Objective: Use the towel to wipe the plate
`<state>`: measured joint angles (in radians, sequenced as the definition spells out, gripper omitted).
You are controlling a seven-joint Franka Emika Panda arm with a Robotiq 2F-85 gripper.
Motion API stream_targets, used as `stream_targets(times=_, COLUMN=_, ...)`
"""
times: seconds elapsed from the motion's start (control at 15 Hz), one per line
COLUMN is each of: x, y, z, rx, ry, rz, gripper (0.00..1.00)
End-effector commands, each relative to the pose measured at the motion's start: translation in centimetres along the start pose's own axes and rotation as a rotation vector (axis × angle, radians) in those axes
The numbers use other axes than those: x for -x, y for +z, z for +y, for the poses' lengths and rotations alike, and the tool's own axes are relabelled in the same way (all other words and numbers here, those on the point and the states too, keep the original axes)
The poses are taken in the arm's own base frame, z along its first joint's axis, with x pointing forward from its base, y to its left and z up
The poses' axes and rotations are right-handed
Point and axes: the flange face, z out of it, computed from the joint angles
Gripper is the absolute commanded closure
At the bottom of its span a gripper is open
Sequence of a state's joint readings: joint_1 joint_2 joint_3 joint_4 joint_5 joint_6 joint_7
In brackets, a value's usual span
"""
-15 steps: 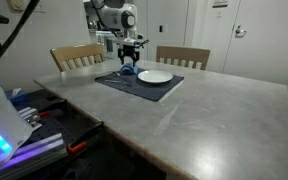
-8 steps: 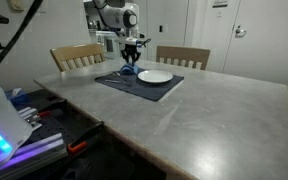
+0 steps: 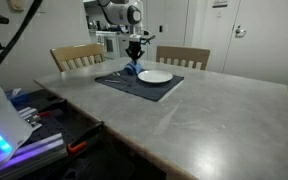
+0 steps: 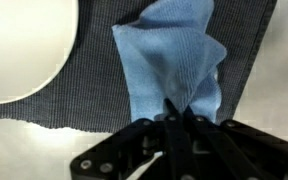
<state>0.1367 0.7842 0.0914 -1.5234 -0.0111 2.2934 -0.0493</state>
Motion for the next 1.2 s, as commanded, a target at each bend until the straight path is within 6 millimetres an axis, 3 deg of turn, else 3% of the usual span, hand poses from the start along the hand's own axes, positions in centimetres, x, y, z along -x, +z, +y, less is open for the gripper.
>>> stream_targets(times=0.0, x=0.0, y=-3.9, z=1.4, rx=0.018, ry=0.046, rz=-0.041, gripper=0.98)
stream_targets(times=0.33, x=-0.1, y=-9.4, z=4.1, rx=0.086, ry=0.161, rz=-0.024, gripper=0.98)
stream_targets(times=0.53, x=-0.1, y=-10.9, z=6.1, rx=0.153, ry=0.246, rz=0.018, gripper=0.98)
stream_targets(times=0.87, x=1.1, y=-10.2, z=9.2, rx=0.296, ry=0.374, rz=0.007, gripper=0.98)
stream_targets(times=1.13, x=1.9, y=-7.9, z=9.4, rx=0.363, ry=0.432, rz=-0.019, gripper=0.98)
